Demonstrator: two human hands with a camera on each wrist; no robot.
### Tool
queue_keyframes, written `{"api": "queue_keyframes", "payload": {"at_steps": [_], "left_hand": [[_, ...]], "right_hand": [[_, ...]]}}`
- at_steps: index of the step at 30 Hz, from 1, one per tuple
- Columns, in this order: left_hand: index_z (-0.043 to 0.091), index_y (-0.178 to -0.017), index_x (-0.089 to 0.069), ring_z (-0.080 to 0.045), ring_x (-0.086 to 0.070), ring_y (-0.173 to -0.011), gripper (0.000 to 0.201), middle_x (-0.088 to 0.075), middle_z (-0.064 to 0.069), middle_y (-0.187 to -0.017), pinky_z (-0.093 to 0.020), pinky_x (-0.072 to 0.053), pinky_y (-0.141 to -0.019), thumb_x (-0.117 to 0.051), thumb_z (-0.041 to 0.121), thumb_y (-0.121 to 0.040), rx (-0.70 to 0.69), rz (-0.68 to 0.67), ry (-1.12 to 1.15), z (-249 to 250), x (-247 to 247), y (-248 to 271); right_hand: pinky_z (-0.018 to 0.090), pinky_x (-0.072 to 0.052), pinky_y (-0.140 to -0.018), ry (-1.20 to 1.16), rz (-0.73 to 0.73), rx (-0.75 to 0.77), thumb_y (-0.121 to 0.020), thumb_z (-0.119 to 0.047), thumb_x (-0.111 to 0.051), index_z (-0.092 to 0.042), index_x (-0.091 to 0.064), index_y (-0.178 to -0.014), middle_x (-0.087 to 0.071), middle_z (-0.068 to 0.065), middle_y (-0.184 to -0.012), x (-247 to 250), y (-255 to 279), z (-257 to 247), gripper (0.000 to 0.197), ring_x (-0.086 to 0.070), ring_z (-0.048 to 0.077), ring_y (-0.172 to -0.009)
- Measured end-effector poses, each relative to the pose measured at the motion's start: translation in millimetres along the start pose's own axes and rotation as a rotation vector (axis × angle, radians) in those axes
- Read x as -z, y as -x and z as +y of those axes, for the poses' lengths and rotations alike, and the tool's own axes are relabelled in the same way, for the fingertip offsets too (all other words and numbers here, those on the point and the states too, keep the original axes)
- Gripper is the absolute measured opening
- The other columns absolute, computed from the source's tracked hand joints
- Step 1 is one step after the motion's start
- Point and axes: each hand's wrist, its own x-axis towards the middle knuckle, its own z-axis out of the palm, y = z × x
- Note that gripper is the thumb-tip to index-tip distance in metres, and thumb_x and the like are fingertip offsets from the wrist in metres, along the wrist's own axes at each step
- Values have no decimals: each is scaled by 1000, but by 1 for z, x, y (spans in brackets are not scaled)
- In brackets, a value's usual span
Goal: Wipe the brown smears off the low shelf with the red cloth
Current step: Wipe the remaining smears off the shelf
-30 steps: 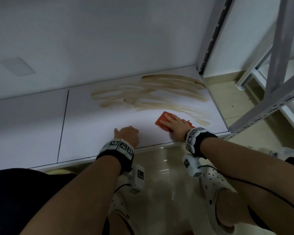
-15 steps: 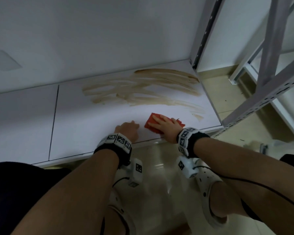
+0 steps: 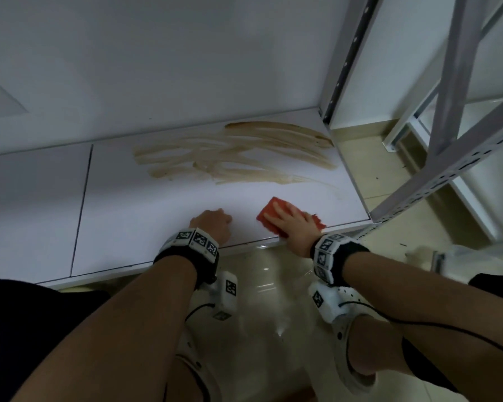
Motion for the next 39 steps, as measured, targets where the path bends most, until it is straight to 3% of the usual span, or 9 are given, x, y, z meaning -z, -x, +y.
{"api": "queue_keyframes", "payload": {"at_steps": [5,8,11,14,19,23,28,33,39], "left_hand": [[24,-144,-37,-27,-39,-133,51,-36,-4,-148,-42,-36,-110,-33,12,-94,3,-9,-8,0,1,1],[23,-144,-37,-27,-39,-134,51,-35,-4,-150,-43,-34,-111,-32,12,-95,1,-31,-5,-3,2,-3],[25,-144,-37,-26,-38,-135,51,-35,-3,-150,-42,-33,-112,-32,11,-95,-3,-23,2,-4,3,-4],[26,-144,-37,-25,-36,-136,52,-34,-2,-151,-42,-31,-113,-33,11,-95,-2,-17,19,-5,3,-4],[26,-140,-43,-26,-42,-132,49,-42,-4,-145,-41,-35,-110,-34,14,-93,14,-14,12,-2,4,-3],[29,-144,-37,-25,-36,-136,52,-35,-1,-150,-43,-31,-113,-35,15,-94,16,-42,1,-2,5,-3],[30,-146,-33,-24,-31,-140,53,-29,1,-154,-42,-28,-115,-35,13,-96,6,-62,30,-5,7,-4],[27,-145,-37,-26,-34,-138,52,-32,-1,-153,-40,-31,-114,-35,11,-95,-16,-34,43,-5,5,-3],[27,-146,-34,-25,-33,-139,50,-31,-2,-153,-37,-30,-115,-32,15,-98,-33,-18,16,-6,8,-1]], "right_hand": [[53,-13,-117,11,-28,60,-89,-15,-53,-39,-9,-149,9,-8,-159,12,-27,6,79,3,19,-148],[53,-13,-117,-155,62,-159,-82,-9,-51,-43,-11,-148,8,-9,-159,25,-25,46,85,5,16,-148],[50,-12,-118,-261,59,-371,-87,-12,-46,-39,-10,-149,8,-7,-160,34,-11,81,77,5,17,-148],[55,-13,-115,-260,45,-459,-91,-17,-45,-38,-8,-150,9,-6,-160,32,-6,77,72,6,23,-147],[58,-9,-114,-102,31,-128,-84,-15,-50,-45,-9,-148,9,-8,-159,15,-26,11,81,6,24,-147],[54,-11,-117,-10,1,0,-86,-12,-48,-40,-10,-149,8,-9,-160,20,-37,11,79,5,17,-148],[56,-14,-115,-190,68,-269,-85,-11,-45,-48,-9,-146,10,-11,-159,31,-25,70,80,6,16,-148],[59,-13,-114,-132,-23,-423,-94,-21,-41,-36,-1,-150,13,-3,-159,34,-9,76,70,8,25,-147],[61,-11,-114,102,-45,16,-94,-19,-44,-38,-2,-150,11,-4,-159,12,-27,-5,73,8,27,-147]]}}
